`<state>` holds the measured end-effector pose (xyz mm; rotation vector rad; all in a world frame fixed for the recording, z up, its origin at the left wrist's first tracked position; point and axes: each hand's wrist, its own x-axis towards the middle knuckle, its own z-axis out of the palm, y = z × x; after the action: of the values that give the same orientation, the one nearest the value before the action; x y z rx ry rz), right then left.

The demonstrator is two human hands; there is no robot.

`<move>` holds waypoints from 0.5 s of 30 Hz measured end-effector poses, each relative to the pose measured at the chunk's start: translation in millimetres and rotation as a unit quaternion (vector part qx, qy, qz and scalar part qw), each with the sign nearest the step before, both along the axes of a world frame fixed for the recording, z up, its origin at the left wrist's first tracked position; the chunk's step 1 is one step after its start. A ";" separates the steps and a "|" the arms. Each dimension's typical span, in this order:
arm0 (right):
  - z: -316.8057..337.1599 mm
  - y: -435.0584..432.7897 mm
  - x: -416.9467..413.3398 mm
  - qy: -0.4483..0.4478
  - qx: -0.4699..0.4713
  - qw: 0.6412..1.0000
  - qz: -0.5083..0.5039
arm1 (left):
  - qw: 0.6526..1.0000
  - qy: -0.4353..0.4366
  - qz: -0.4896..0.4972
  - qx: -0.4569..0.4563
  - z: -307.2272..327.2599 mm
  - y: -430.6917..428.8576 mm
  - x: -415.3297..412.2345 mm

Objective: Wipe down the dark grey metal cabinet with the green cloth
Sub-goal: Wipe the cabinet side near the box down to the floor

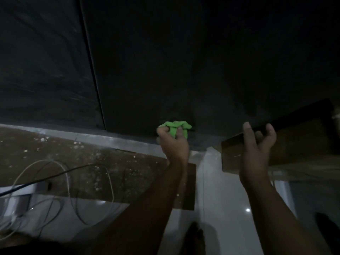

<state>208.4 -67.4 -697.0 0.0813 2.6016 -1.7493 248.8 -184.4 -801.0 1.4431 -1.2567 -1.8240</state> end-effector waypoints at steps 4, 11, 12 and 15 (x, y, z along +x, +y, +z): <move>-10.0 -3.9 -23.4 0.015 -0.056 0.998 -0.030 | 0.994 0.009 0.105 -0.017 -11.3 -26.2 16.3; -50.5 4.4 -51.8 0.112 -0.052 0.992 -0.028 | 0.951 0.045 0.242 -0.184 -2.9 -35.6 14.1; -52.7 6.3 -54.8 0.110 -0.058 0.992 -0.031 | 0.950 0.039 0.242 -0.195 -2.6 -31.1 8.7; -58.9 13.1 -65.5 0.087 -0.075 0.993 -0.013 | 0.952 0.013 0.197 -0.234 -7.1 -8.4 -4.4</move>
<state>142.9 -54.3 -755.9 -0.0406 2.5812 -2.0416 244.4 -192.8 -808.1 1.2791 -1.1804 -1.1800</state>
